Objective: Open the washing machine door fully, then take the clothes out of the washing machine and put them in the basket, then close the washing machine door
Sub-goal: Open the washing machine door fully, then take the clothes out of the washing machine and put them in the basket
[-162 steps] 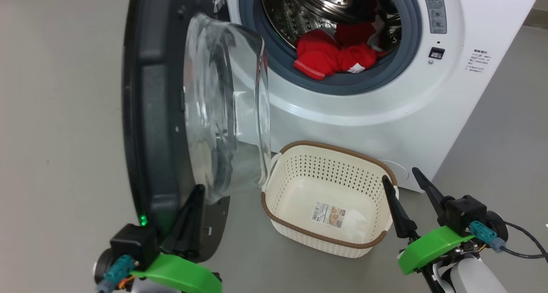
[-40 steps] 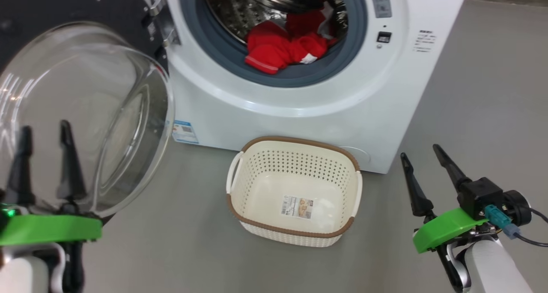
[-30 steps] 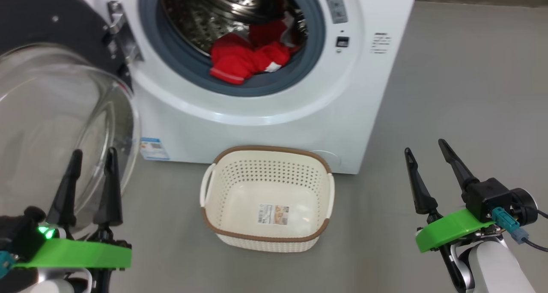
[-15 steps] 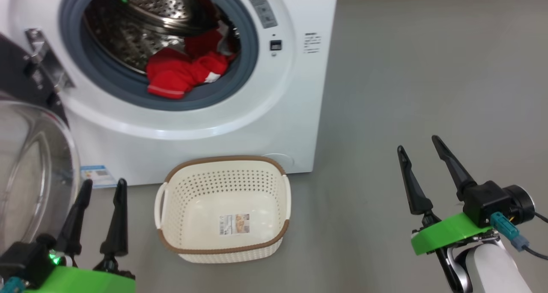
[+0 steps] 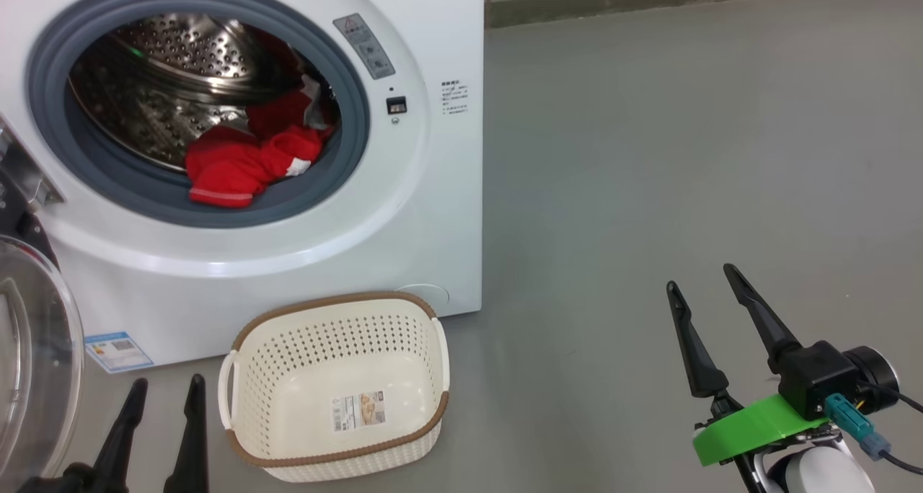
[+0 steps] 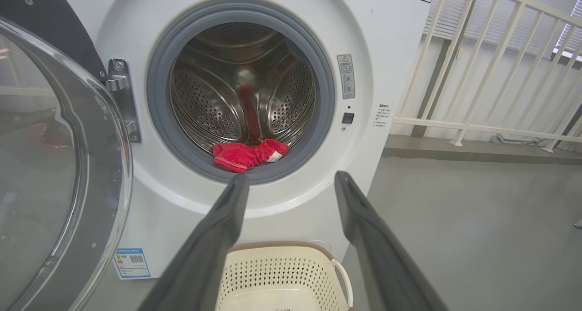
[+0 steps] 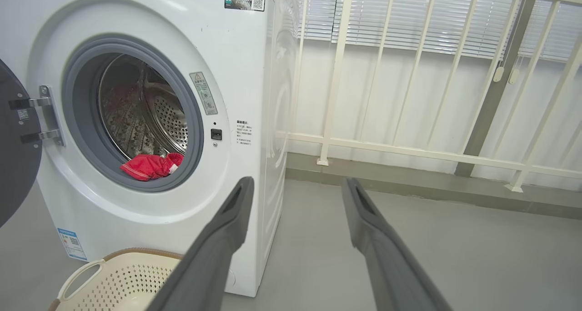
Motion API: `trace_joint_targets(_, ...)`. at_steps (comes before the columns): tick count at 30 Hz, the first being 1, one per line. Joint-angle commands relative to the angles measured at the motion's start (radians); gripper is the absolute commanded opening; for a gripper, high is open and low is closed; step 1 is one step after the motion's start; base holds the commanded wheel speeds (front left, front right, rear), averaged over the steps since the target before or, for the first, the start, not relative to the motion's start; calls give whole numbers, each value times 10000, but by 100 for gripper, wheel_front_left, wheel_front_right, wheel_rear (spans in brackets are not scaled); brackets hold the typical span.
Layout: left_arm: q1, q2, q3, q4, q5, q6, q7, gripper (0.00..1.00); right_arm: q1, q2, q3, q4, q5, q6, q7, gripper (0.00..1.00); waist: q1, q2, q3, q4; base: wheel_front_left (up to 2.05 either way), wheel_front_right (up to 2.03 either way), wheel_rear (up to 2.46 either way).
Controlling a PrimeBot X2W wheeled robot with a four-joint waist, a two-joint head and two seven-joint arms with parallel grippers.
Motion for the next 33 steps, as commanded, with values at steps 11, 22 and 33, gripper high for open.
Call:
trace_joint_targets(11,364,145,607,-505,372,323,-124,100,385,11,105,-644,-29,63,-65,100,-1,0,-298,-14,0,0,0)
trace_joint_targets(22,495,104,610,-656,519,507,-128,100,450,11,59,-614,-98,63,-65,100,-1,0,-301,91,0,0,0)
trace_joint_targets(33,465,116,522,-657,515,680,-3,100,440,11,191,-542,-99,63,-65,100,-1,0,-334,104,70,-70,0)
